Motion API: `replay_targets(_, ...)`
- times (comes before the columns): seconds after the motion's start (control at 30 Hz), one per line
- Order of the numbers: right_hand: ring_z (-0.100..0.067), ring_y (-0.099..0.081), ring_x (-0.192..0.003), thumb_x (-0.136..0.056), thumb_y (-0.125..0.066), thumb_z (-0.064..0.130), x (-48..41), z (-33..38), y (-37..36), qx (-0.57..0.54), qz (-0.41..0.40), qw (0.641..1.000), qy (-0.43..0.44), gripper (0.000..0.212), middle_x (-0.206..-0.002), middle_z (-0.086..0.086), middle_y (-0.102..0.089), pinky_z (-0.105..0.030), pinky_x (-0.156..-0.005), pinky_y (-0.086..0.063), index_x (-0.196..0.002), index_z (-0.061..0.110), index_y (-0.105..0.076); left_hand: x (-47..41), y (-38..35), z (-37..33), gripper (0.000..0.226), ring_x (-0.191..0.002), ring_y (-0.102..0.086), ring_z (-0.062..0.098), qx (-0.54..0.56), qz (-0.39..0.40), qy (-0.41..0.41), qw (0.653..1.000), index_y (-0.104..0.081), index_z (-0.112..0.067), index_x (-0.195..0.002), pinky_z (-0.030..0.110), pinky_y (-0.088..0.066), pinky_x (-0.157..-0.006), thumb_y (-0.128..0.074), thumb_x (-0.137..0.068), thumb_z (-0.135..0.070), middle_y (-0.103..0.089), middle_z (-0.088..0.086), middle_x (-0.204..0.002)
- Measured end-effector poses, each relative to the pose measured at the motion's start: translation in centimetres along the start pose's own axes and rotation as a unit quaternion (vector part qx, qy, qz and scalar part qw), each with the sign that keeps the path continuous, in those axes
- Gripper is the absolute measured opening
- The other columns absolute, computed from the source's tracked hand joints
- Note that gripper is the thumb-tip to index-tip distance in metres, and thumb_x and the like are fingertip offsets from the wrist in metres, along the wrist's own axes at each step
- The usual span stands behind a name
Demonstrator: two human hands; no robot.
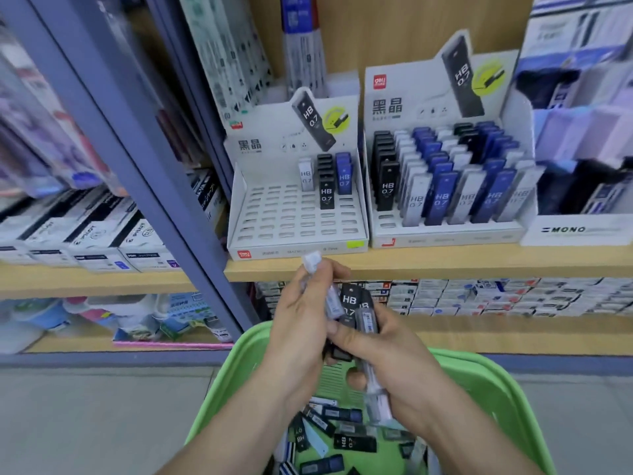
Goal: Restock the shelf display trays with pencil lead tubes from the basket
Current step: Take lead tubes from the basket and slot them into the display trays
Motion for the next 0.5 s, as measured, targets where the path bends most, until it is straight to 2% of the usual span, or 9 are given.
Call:
replay_targets(0.1, -0.012, -0.060, -0.059, -0.070, -0.081, 0.014, 0.2, 1.4, 0.2, 0.035, 0.010, 0.999, -0.007, 0.029, -0.073, 0.002, -0.069, -0.021, -0.041, -0.037, -0.096, 0.016, -0.067, -0.1, -0.7, -1.1, 0.025, -0.073, -0.061, 0.024, -0.008, 0.023, 0.025, 0.999, -0.065, -0.026, -0.075, 0.032, -0.040, -0.060, -0.053, -0.093, -0.037, -0.070, 0.002, -0.086)
replay_targets(0.23, -0.007, -0.059, -0.056, -0.076, -0.080, 0.011, 0.2, 5.2, 1.1, 0.087, 0.024, 0.995, 0.031, 0.019, -0.065, 0.006, -0.066, -0.021, -0.043, -0.037, -0.085, 0.022, -0.066, -0.3, -3.3, -4.0, 0.022, -0.076, -0.056, 0.023, -0.050, 0.085, 0.005, 0.995, -0.061, -0.025, -0.082, 0.032, -0.035, -0.059, -0.051, -0.091, -0.042, -0.064, 0.006, -0.085)
replay_targets(0.3, -0.008, -0.057, -0.054, -0.074, -0.080, 0.014, 0.5, 7.4, 1.8, 0.110, 0.043, 0.992, 0.049, 0.017, -0.063, 0.003, -0.066, -0.020, -0.042, -0.037, -0.075, 0.024, -0.066, -0.4, -5.0, -5.2, 0.024, -0.072, -0.052, 0.022, -0.080, 0.105, 0.002, 0.991, -0.061, -0.025, -0.083, 0.031, -0.035, -0.057, -0.047, -0.093, -0.042, -0.060, 0.008, -0.082)
replay_targets(0.37, -0.008, -0.056, -0.052, -0.068, -0.082, 0.019, 1.0, 9.0, 2.6, 0.117, 0.051, 0.990, 0.061, 0.014, -0.063, 0.000, -0.065, -0.021, -0.041, -0.037, -0.068, 0.024, -0.069, -0.3, -6.6, -6.2, 0.025, -0.070, -0.054, 0.021, -0.093, 0.117, 0.006, 0.989, -0.063, -0.026, -0.085, 0.031, -0.041, -0.057, -0.046, -0.093, -0.043, -0.060, 0.007, -0.082)
replay_targets(0.43, -0.010, -0.056, -0.054, -0.057, -0.081, 0.026, 1.5, 9.8, 3.4, 0.100, 0.053, 0.991, 0.071, 0.012, -0.064, -0.002, -0.065, -0.021, -0.040, -0.036, -0.064, 0.027, -0.072, -0.1, -8.0, -6.7, 0.025, -0.071, -0.057, 0.021, -0.096, 0.129, 0.004, 0.987, -0.065, -0.027, -0.087, 0.031, -0.046, -0.058, -0.047, -0.093, -0.044, -0.062, 0.004, -0.080)
replay_targets(0.5, -0.013, -0.055, -0.053, -0.054, -0.081, 0.025, 1.9, 10.1, 4.1, 0.071, 0.048, 0.993, 0.079, 0.013, -0.065, -0.007, -0.066, -0.020, -0.038, -0.034, -0.063, 0.027, -0.072, -0.1, -9.1, -7.0, 0.024, -0.070, -0.058, 0.022, -0.090, 0.135, -0.017, 0.987, -0.068, -0.028, -0.089, 0.033, -0.045, -0.061, -0.049, -0.093, -0.043, -0.061, 0.006, -0.078)
Point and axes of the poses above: each hand's wrist, its own x-axis away from the middle knuckle, its own y-axis out of the back of the hand, z = x × y, the point moved 3 cm from there along -x, towards the middle knuckle
